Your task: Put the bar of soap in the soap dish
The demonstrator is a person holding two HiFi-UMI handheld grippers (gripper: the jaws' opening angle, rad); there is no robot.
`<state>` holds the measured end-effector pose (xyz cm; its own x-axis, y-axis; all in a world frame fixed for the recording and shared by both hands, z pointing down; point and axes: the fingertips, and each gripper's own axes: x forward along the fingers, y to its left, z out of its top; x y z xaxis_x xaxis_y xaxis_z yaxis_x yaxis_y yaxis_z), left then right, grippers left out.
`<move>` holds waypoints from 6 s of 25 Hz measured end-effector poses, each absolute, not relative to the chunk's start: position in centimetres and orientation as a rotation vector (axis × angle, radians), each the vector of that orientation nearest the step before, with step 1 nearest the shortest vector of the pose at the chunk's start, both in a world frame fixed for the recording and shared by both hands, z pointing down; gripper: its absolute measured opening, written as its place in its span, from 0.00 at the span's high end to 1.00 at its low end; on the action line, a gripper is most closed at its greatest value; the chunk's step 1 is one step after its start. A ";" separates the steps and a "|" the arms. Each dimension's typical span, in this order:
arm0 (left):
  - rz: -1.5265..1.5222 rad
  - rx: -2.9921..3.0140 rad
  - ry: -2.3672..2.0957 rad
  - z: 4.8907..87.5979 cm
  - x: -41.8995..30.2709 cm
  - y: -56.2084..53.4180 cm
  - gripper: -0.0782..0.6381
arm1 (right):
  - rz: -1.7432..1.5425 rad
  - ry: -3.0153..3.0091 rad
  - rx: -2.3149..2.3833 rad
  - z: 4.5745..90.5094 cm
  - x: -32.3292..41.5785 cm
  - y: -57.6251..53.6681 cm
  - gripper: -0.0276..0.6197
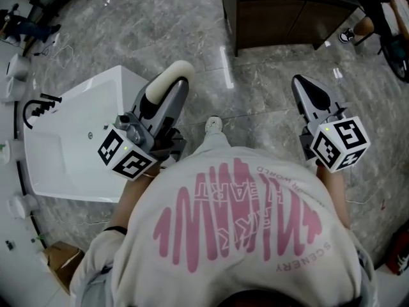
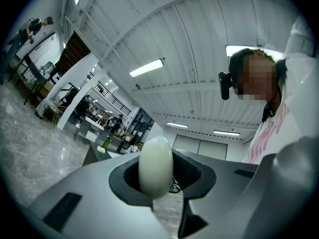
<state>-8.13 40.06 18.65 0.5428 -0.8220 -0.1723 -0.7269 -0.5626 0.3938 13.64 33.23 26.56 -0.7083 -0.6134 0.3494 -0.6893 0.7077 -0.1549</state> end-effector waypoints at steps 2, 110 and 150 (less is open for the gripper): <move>-0.500 2.508 -1.273 18.8 -8.9 39.1 0.73 | 0.391 -2.638 1.031 26.6 12.8 32.6 0.93; -0.420 2.256 -1.581 23.2 -9.0 1.9 0.73 | 0.488 -2.690 0.668 31.1 9.9 -10.4 0.93; -0.381 2.395 -1.085 25.3 -29.2 -16.1 0.73 | 0.561 -2.481 1.130 31.2 -7.2 -19.6 0.93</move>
<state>-29.20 -16.09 25.33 0.6469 -0.7607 -0.0532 -0.6272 -0.5705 0.5302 -7.16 -19.62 31.19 -0.6174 -0.6301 0.4710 -0.7714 0.6022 -0.2055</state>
